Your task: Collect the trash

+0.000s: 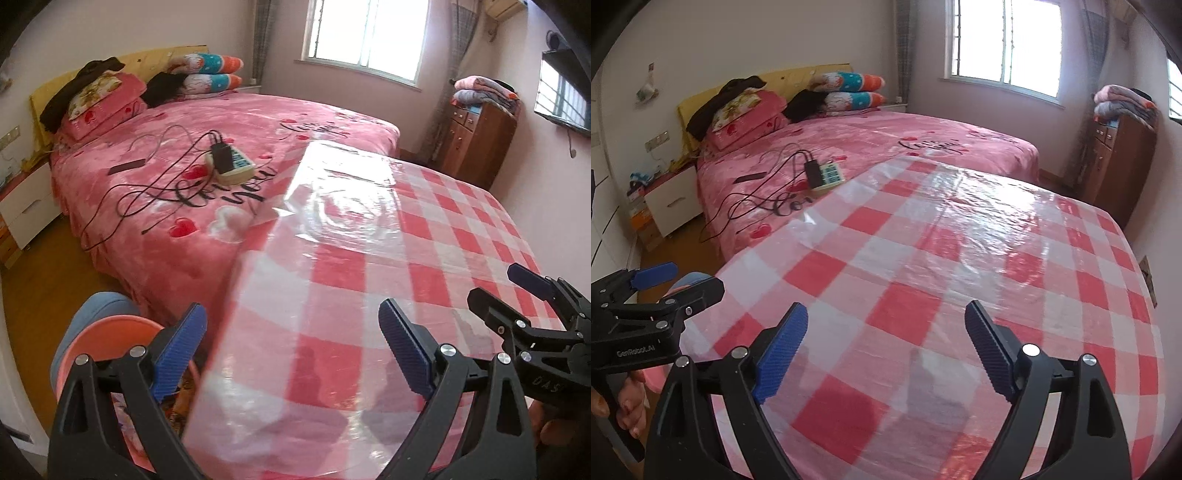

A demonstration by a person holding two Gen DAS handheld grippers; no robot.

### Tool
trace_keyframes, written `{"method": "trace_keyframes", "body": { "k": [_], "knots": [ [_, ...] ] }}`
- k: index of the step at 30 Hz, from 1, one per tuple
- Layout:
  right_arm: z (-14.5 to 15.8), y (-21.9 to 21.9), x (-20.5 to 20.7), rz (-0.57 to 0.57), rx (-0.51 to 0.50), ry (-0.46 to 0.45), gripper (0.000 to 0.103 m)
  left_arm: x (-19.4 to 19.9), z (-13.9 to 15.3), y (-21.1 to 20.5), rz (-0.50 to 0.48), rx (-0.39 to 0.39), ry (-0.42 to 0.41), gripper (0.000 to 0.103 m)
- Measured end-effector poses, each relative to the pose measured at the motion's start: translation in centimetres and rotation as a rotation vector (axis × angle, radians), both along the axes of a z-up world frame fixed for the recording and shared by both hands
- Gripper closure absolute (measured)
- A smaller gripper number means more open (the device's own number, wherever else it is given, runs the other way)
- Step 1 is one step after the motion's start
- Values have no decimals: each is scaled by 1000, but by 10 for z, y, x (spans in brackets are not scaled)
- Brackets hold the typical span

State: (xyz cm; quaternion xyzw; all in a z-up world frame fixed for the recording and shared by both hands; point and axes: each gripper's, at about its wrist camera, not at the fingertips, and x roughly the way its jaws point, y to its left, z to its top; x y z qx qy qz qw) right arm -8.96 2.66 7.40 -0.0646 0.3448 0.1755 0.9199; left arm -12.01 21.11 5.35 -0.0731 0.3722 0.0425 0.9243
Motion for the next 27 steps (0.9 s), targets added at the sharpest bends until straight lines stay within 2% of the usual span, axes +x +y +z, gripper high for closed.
{"method": "trace_keyframes", "body": {
  "k": [16,27],
  "knots": [
    [-2,-63,6,-108,38,-8,16,22,-1,-50,-52,4,11,7],
    [-2,-104,11,-195,21,-34,16,42,-3,-91,-100,13,8,7]
  ]
}}
